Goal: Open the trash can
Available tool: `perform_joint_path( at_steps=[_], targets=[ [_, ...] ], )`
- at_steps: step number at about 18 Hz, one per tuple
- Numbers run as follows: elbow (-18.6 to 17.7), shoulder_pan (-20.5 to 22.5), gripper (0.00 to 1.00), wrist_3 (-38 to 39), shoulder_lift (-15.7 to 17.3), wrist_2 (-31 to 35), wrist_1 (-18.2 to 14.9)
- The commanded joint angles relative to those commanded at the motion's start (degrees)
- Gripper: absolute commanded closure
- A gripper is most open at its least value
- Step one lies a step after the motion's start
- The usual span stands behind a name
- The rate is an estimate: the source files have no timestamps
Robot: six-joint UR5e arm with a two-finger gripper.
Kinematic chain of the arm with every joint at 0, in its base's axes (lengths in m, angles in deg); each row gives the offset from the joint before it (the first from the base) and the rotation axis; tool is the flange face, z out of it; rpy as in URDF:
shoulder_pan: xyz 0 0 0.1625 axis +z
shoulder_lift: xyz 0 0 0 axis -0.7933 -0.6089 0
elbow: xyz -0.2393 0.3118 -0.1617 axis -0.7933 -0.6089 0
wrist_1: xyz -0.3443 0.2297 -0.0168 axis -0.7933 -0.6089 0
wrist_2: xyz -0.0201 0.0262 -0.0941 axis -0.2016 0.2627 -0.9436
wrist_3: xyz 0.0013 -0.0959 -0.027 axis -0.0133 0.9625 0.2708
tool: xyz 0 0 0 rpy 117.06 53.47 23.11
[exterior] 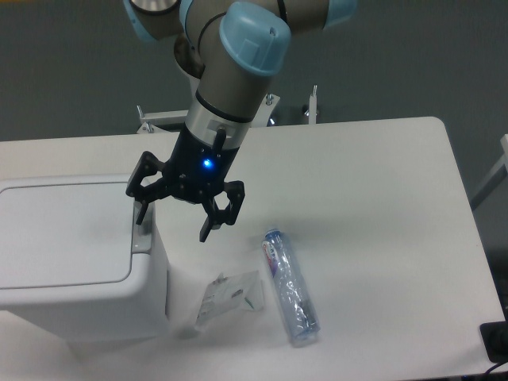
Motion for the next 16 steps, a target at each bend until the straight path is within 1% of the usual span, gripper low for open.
perform_joint_path(
  at_steps=[4,8,16],
  targets=[
    [0.09,0.00,0.00,-0.09,0.00,0.18,0.17],
    [0.00,0.00,0.00,-0.09,-0.35,0.18,2.11],
    [-0.09,0.00,0.00,-0.62,-0.70,1.85,2.11]
  ],
)
